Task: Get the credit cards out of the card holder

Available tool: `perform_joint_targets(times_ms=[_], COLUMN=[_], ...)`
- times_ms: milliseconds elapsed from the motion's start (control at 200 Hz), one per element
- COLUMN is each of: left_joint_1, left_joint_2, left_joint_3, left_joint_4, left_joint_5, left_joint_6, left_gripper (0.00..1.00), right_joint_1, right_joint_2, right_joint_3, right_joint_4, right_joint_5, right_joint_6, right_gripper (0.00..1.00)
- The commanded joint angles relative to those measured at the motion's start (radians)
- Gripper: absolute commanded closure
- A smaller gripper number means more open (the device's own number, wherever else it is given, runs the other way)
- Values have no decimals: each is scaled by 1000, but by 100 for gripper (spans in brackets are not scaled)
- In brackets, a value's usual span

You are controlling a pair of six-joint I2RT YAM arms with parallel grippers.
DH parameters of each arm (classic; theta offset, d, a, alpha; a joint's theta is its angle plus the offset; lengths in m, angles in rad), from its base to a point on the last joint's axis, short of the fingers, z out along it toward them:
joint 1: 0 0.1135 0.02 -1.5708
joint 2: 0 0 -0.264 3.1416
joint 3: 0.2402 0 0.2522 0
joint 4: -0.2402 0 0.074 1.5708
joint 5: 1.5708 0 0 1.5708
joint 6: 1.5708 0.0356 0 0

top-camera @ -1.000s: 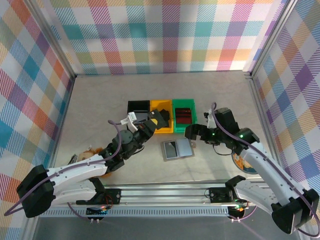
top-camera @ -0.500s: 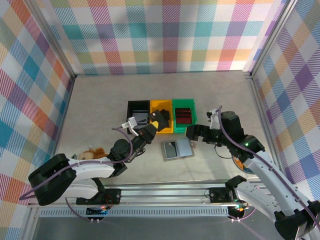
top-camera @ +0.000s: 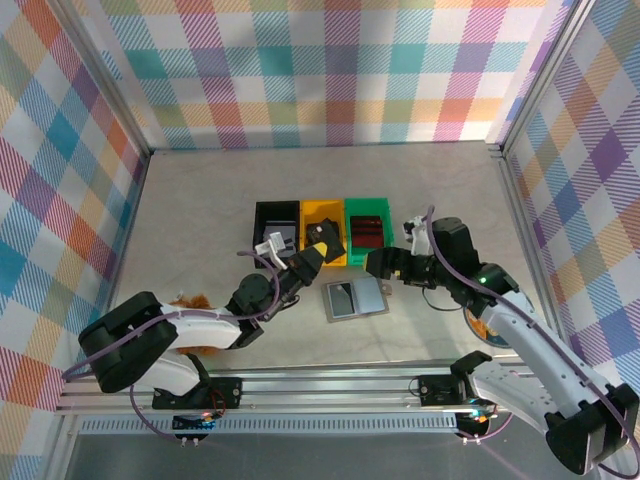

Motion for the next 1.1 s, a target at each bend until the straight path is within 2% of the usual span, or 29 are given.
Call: perform_joint_targets(times_ms=[0,285,490,685,810,1095], left_joint_1=[23,65,117,153,167,167], left_joint_2=[28,93,96,133,144,126], left_joint_3=[23,49,66,90,95,132], left_joint_4=[62,87,87,88,95,97], left_joint_5=[108,383,562,757,787,831], left_joint_6=[-56,-208,-262,-300,-312,-322], left_gripper=[100,100,100,100,100,100], right_joint_1=[-4,-4,-6,-11,-11,-11], right_joint_2=[12,89,127,154,141,148], right_joint_3=[34,75,95,94,75,46], right_joint_4=[50,88,66,84,129,134], right_joint_5=[-59,-123,-101,-143,-195,-148], right_joint_6=[1,5,-18,-38,-30,-36], right_gripper=[14,30,39,45,50,55])
